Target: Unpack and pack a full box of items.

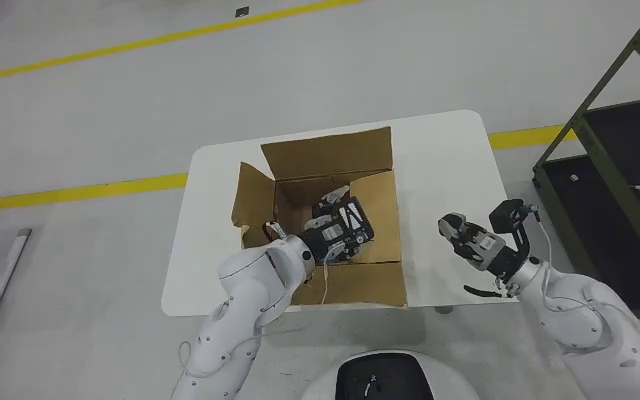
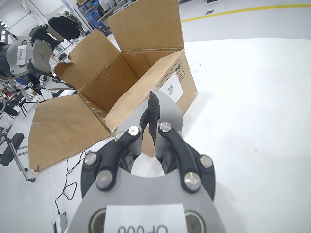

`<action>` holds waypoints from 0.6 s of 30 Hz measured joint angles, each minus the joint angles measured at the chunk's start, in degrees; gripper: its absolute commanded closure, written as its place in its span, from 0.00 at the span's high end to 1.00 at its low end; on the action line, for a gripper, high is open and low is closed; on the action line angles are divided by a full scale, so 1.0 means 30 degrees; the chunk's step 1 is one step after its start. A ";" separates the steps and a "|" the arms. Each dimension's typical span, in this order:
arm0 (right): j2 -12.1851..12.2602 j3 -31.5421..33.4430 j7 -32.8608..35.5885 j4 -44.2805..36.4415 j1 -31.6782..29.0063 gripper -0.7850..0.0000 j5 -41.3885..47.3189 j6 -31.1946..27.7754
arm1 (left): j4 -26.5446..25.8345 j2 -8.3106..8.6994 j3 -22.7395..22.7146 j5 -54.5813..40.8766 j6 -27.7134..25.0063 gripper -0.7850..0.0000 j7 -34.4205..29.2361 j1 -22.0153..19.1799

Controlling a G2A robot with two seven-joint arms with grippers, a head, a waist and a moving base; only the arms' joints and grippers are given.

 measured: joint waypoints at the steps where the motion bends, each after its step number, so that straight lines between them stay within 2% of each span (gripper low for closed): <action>1: -0.0004 -0.0038 0.0018 0.0008 0.0032 0.00 -0.0033 0.0001 | 0.0100 -0.0033 0.0001 -0.0475 0.0226 1.00 0.0053 0.0062; 5: -0.0019 -0.0159 0.0029 0.0021 0.0115 0.00 -0.0124 0.0004 | 0.1151 -0.0329 -0.0030 -0.4502 0.1862 1.00 -0.0251 -0.0004; 12: -0.0016 -0.0129 0.0074 -0.0028 -0.0027 0.00 -0.0067 -0.0040 | 0.3515 -0.0939 0.0371 -1.3238 0.5814 1.00 -0.4783 -0.1682; 15: -0.0007 -0.0078 0.0098 -0.0075 -0.0159 0.00 -0.0190 0.0035 | 0.4302 -0.1031 0.0411 -1.5459 0.6621 1.00 -0.5574 -0.2048; 18: -0.0011 -0.0154 0.0142 -0.0142 -0.0217 0.00 -0.0360 0.0101 | 0.4250 -0.1027 0.0408 -1.5066 0.6575 1.00 -0.5528 -0.2029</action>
